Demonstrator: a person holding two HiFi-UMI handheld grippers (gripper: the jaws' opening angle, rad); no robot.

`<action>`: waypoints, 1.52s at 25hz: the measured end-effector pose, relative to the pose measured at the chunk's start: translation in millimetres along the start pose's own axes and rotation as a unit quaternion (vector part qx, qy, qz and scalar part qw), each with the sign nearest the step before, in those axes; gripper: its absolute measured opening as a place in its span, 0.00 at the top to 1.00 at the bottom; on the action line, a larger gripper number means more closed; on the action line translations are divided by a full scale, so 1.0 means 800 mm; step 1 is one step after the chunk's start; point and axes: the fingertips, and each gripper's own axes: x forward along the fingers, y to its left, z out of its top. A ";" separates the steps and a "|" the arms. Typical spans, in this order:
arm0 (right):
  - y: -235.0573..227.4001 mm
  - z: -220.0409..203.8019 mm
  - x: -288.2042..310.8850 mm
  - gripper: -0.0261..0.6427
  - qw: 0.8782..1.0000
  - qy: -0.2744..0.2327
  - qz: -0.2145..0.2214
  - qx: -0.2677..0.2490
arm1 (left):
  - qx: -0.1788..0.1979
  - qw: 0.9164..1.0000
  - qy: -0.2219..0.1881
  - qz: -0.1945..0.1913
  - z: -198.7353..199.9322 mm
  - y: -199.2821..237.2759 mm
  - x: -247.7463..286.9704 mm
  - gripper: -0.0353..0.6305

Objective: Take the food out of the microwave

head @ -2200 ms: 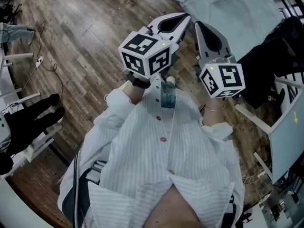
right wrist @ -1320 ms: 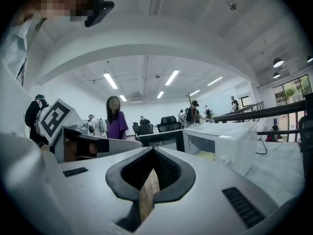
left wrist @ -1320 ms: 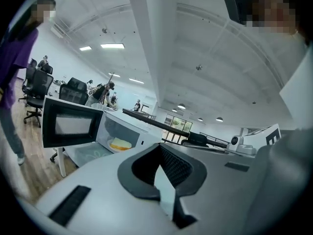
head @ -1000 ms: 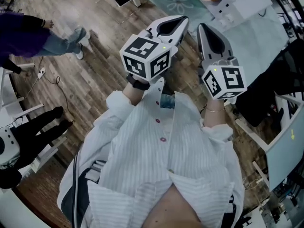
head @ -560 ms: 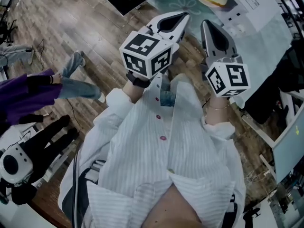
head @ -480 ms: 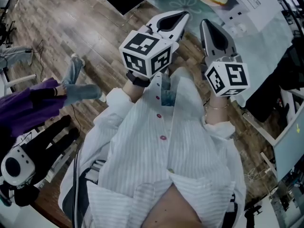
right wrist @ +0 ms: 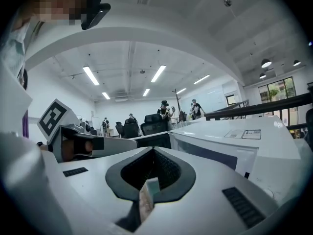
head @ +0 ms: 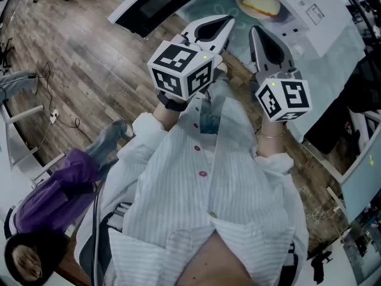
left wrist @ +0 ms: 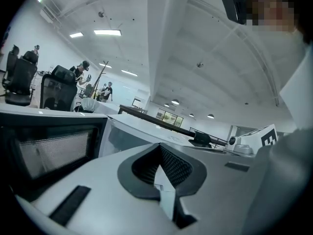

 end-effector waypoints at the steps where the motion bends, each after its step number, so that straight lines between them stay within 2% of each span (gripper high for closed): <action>1: -0.010 0.004 0.007 0.92 1.000 0.000 -0.002 0.001 | 0.001 1.000 0.000 -0.003 0.005 0.003 0.012 0.94; 13: -0.102 0.047 0.060 0.92 1.000 0.000 -0.012 -0.003 | 0.002 1.000 0.000 -0.020 0.052 0.024 0.124 0.94; 22: -0.118 0.050 0.074 0.92 0.999 0.006 -0.031 0.009 | -0.002 0.999 0.015 -0.046 0.058 0.031 0.149 0.94; 30: -0.117 0.048 0.079 0.92 0.994 -0.004 -0.103 0.031 | 0.009 0.993 0.045 -0.113 0.065 0.037 0.155 0.94; 38: -0.095 0.034 0.075 0.92 0.982 -0.016 -0.181 0.056 | 0.014 0.981 0.079 -0.178 0.057 0.043 0.138 0.94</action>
